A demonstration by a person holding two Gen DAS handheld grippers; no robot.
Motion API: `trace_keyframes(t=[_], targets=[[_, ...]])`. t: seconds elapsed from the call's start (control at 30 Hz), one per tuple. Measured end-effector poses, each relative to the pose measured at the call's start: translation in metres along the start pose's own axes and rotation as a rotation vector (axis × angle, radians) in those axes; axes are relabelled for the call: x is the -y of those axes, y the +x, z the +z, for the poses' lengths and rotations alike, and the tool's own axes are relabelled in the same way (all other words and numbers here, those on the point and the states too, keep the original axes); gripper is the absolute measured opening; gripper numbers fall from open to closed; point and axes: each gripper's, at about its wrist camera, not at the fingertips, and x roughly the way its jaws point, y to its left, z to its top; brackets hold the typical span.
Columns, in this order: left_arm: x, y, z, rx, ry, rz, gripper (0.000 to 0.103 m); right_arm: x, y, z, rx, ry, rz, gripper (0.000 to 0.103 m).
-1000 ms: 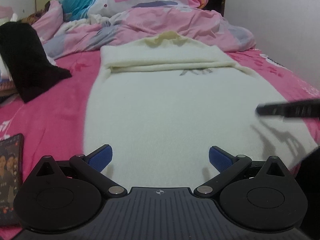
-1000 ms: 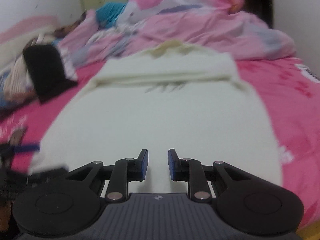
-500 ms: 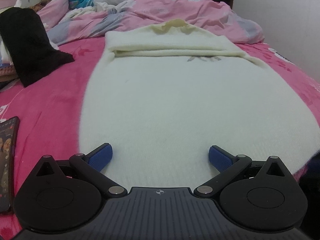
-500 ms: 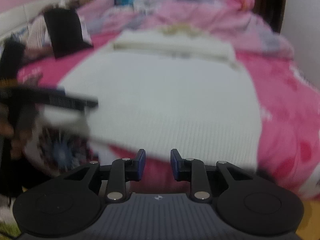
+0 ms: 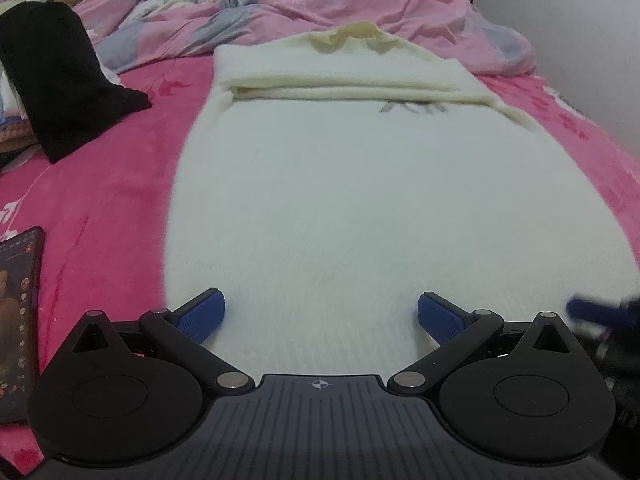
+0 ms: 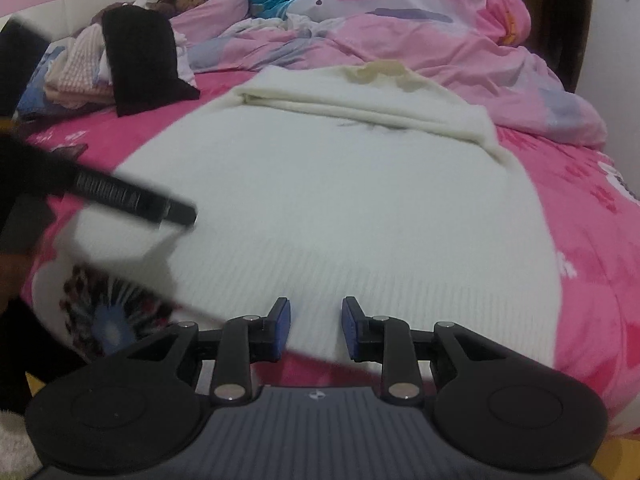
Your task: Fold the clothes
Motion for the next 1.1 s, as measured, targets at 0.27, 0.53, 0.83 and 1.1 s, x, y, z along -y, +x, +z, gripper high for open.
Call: trace_keyframes(t=[0.27,0.53,0.83,1.1], targets=[[0.014,0.0,0.018,0.092,0.062,0.03,0.103,-0.005,-0.018,-0.002,-0.017,-0.051,0.039,0.03],[0.011,0.025,0.028,0.066,-0.003,0.066,0.103,0.04,0.003,0.038,0.072,0.075,-0.016,0.03],[0.009,0.035,0.026,-0.009,-0.067,0.091,0.103,0.048,0.035,0.038,0.03,0.124,-0.008,0.03],[0.013,0.037,0.027,-0.026,-0.082,0.119,0.103,0.036,0.008,0.01,-0.005,0.1,0.009,0.031]])
